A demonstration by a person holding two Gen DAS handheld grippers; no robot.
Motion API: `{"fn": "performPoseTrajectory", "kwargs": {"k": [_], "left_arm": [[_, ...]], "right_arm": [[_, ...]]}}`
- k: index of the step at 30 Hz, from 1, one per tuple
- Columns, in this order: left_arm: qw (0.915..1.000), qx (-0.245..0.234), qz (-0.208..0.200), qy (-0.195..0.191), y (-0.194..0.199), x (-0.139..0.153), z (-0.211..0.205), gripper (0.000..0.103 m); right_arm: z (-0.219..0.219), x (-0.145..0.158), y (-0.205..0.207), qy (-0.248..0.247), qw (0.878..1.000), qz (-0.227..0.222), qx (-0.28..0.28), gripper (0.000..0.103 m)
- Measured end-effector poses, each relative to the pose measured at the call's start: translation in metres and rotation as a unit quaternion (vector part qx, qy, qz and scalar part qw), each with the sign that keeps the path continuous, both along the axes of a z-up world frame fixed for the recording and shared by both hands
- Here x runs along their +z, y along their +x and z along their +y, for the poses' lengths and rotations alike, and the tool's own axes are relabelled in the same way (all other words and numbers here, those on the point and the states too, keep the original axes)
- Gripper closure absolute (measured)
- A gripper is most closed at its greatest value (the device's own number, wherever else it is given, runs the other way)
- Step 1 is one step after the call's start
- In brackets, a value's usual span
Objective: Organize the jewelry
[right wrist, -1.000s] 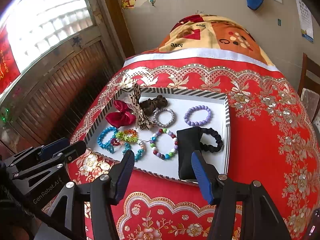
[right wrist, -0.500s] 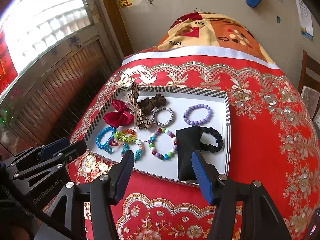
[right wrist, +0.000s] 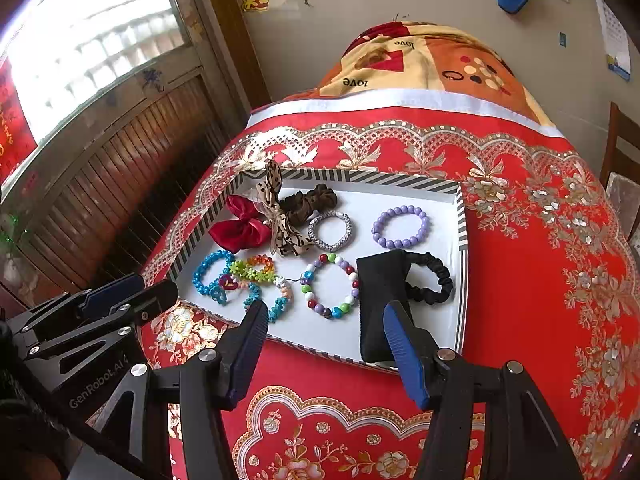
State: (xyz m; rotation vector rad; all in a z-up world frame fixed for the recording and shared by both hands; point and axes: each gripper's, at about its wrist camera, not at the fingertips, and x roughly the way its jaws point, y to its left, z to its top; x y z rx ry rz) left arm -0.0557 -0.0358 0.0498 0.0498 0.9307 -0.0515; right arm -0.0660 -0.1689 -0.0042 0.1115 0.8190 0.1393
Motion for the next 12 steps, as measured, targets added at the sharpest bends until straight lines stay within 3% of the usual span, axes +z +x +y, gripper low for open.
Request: {"fn": "performPoseTrajectory", "kwargs": {"k": [12], "left_arm": [[1.0, -0.005, -0.004, 0.0, 0.003, -0.004, -0.006, 0.068]], "right_arm": [[-0.0096, -0.0064, 0.0039, 0.001, 1.0, 0.005, 0.0, 0.045]]}}
